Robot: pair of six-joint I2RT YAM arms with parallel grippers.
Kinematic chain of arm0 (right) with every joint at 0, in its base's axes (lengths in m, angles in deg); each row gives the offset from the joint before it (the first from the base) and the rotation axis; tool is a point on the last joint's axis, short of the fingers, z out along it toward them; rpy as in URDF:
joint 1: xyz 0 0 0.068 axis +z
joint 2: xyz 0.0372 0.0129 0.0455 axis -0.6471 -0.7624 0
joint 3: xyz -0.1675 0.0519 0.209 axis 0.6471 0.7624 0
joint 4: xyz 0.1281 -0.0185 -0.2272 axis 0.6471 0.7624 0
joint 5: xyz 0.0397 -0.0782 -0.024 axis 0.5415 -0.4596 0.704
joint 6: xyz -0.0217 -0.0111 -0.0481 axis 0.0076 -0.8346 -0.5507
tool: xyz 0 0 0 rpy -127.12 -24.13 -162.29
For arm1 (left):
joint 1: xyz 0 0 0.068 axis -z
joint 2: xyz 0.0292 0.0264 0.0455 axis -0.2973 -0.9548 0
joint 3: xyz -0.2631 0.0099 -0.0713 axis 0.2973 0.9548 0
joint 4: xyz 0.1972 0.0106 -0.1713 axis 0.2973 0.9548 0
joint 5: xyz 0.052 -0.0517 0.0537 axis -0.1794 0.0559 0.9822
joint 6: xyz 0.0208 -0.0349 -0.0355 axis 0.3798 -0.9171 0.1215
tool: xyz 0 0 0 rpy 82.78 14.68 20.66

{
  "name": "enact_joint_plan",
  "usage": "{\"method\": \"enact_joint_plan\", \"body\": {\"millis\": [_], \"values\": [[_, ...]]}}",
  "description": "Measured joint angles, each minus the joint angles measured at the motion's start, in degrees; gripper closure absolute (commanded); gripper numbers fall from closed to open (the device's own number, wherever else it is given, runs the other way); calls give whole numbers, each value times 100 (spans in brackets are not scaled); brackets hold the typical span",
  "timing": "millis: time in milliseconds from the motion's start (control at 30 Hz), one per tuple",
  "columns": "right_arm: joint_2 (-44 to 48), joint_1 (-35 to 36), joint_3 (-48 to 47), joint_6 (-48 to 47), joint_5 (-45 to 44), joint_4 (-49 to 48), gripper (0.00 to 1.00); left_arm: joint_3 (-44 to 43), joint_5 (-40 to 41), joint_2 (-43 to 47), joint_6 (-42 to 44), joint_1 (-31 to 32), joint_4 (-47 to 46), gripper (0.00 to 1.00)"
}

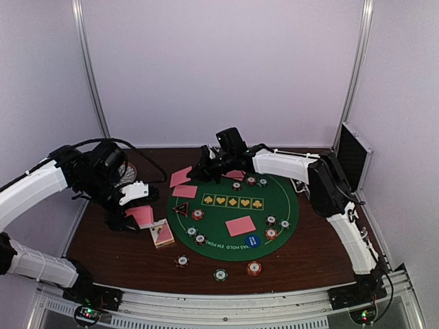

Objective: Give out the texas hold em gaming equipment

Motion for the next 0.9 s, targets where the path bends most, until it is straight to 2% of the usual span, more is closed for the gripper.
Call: {"method": "enact_joint_plan", "body": {"millis": [233, 567, 700, 833, 900], "values": [[-1316, -13, -1161, 179, -286, 122, 100, 0, -37, -13, 0, 0, -4, 100], [-1694, -85, -1519, 201, -957, 236, 99, 37, -107, -81, 2, 0, -9, 100], [-1759, -92, -1617, 205, -1036, 251, 90, 63, -127, -81, 2, 0, -9, 100], [-1794, -66, -1626, 179, -1095, 299, 73, 66, -133, -79, 2, 0, -9, 100], [-1794, -33, -1631, 103, -1113, 328, 61, 70, -138, -79, 2, 0, -9, 100]]}}
